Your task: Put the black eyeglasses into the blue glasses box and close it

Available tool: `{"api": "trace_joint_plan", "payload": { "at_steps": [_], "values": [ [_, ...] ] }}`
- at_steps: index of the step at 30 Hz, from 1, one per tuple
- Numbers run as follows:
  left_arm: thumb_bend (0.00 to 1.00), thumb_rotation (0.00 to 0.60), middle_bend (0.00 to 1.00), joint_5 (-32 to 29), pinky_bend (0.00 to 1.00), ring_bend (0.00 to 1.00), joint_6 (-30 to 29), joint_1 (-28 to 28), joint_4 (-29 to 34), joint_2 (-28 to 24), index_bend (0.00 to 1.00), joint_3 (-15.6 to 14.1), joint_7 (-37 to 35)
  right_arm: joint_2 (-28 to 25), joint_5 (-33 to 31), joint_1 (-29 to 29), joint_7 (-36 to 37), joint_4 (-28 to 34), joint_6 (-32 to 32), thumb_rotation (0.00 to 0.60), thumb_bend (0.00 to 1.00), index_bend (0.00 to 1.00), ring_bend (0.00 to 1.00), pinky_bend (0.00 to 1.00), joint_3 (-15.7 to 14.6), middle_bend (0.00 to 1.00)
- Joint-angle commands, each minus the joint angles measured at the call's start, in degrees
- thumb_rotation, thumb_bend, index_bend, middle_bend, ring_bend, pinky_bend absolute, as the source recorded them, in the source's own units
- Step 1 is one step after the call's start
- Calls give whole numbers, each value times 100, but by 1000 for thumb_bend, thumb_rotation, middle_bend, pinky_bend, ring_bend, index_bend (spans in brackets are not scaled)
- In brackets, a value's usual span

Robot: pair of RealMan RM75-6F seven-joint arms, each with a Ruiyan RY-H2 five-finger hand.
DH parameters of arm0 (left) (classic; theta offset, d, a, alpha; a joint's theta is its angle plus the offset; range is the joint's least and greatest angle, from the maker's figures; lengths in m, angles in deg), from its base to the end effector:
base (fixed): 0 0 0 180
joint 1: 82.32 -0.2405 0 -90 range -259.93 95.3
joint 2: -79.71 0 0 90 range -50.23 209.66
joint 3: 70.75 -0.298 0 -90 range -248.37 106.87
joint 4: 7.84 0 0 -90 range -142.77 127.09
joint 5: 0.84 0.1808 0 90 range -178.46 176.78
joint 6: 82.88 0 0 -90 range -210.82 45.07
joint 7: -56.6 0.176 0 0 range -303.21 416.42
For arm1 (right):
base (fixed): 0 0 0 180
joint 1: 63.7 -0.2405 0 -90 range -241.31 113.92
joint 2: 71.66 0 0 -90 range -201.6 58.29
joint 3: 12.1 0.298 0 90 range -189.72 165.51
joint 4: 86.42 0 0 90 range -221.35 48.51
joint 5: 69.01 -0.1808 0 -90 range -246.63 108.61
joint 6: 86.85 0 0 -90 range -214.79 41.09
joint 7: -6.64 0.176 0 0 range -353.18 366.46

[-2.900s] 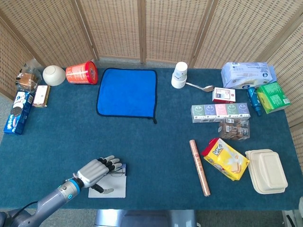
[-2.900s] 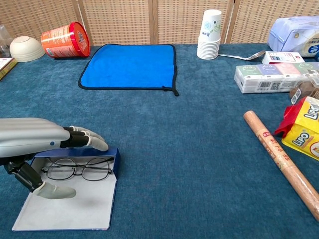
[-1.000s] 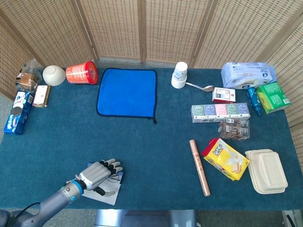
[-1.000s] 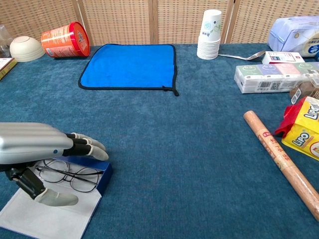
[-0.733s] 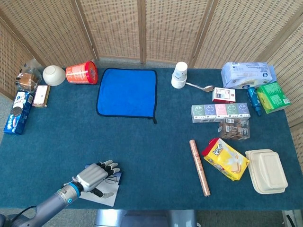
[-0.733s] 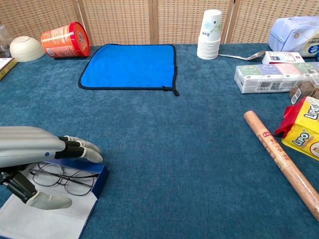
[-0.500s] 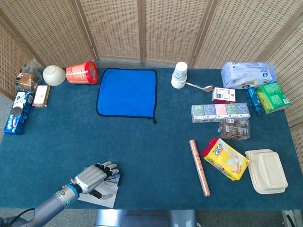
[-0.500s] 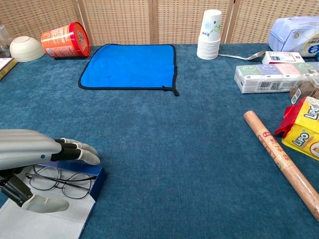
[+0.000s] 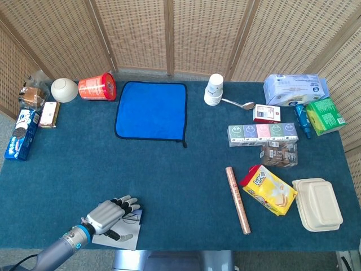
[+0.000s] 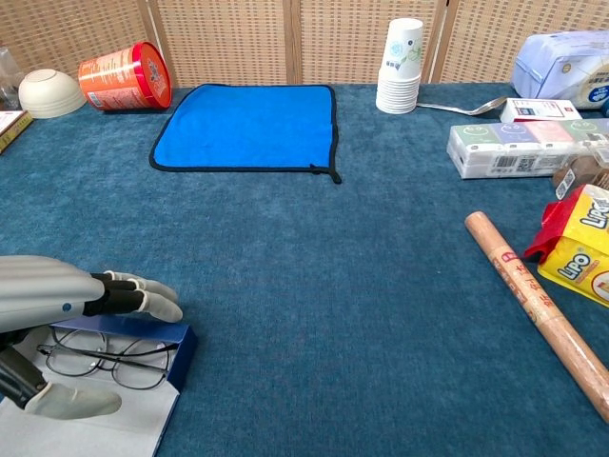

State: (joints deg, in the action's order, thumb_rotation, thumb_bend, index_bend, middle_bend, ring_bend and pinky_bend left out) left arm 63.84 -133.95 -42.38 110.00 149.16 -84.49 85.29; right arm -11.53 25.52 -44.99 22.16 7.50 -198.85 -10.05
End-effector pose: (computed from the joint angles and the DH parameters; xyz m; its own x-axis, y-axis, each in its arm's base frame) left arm -0.2021 0.2377 0.0288 0.5789 0.6223 0.5269 0.8094 -0.5168 -0.2789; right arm -0.3321 -0.0635 0.2851 0.2314 0.3119 0.9215 -0.9711 0.1313 0.1994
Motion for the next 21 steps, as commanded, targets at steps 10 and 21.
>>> {"api": "trace_joint_plan", "payload": {
  "at_steps": [10, 21],
  "values": [
    [212, 212, 37, 140, 196, 0, -261, -309, 190, -67, 87, -176, 95, 65, -16, -52, 227, -216, 76, 417, 433, 149, 230, 236, -11, 291],
    [212, 204, 34, 302, 197, 0, -336, -525, 195, -75, 87, -221, 33, 54, 13, -61, 266, -252, 59, 418, 432, 149, 230, 237, -23, 291]
  ]
}}
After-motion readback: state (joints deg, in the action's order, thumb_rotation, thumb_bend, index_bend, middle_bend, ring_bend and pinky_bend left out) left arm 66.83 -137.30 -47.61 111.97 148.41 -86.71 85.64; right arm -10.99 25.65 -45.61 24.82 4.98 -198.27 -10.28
